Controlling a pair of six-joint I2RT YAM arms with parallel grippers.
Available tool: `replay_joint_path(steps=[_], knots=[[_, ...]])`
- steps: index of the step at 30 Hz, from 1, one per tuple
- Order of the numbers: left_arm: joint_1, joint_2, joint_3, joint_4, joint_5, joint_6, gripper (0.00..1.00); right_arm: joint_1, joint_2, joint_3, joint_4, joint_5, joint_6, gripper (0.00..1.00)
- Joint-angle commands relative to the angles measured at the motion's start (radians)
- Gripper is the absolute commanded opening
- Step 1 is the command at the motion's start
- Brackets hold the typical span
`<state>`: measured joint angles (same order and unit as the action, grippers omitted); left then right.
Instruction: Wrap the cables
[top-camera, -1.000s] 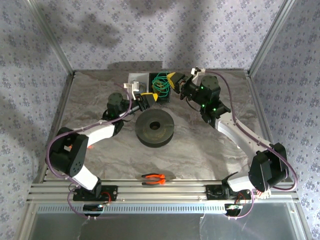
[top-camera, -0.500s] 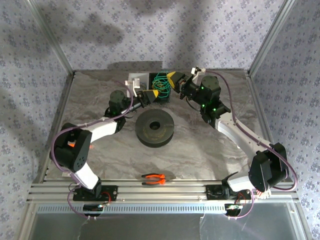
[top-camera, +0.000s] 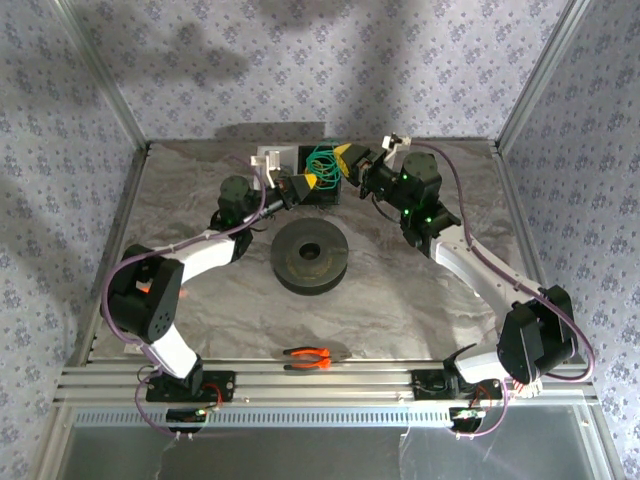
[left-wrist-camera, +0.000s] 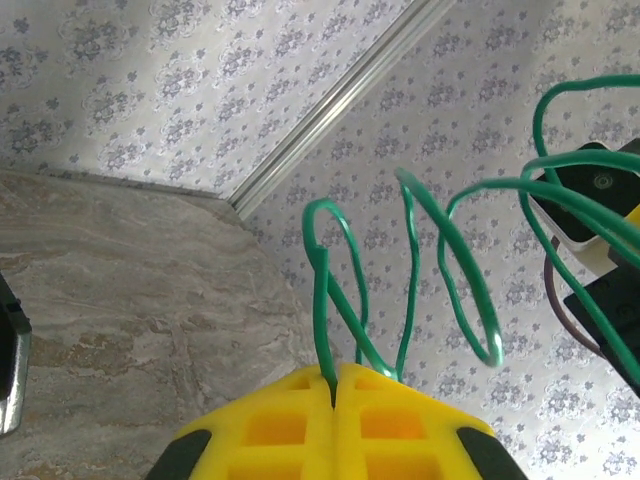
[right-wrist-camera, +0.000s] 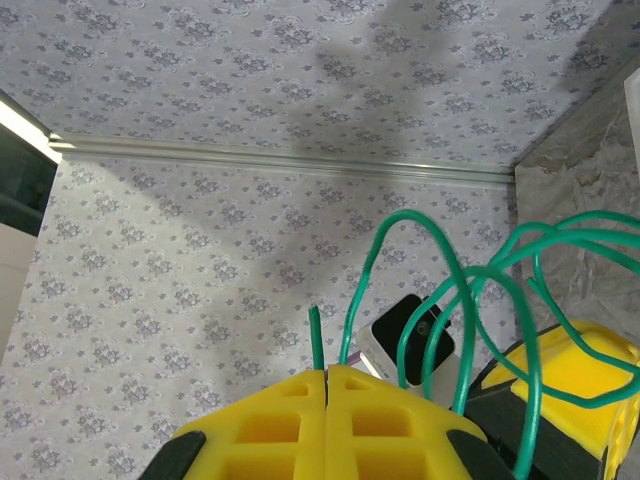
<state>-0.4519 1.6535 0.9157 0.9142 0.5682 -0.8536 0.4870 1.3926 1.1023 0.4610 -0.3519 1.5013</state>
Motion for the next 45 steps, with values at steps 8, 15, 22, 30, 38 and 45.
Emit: replay_joint_path(steps=[8,15,22,30,38,45], knots=[[0.039,-0.077,0.014,-0.202,-0.048,0.021,0.00,-0.085,-0.129,-0.040,-0.107,-0.015,-0.096,0.00],[0.200,-0.215,0.027,-0.572,-0.005,0.076,0.00,-0.272,-0.302,-0.077,-0.343,-0.078,-0.264,0.00],[0.364,-0.413,0.049,-0.940,-0.044,0.341,0.00,-0.522,-0.429,-0.092,-0.590,-0.164,-0.437,0.00],[0.644,-0.522,0.124,-1.168,-0.059,0.416,0.00,-0.716,-0.447,0.031,-0.887,-0.132,-0.666,0.00],[0.885,-0.451,0.217,-1.205,0.009,0.380,0.00,-0.851,-0.401,0.188,-1.110,-0.010,-0.859,0.00],[0.988,-0.363,0.309,-1.216,0.015,0.392,0.00,-0.998,-0.326,0.296,-1.227,0.033,-0.958,0.00]])
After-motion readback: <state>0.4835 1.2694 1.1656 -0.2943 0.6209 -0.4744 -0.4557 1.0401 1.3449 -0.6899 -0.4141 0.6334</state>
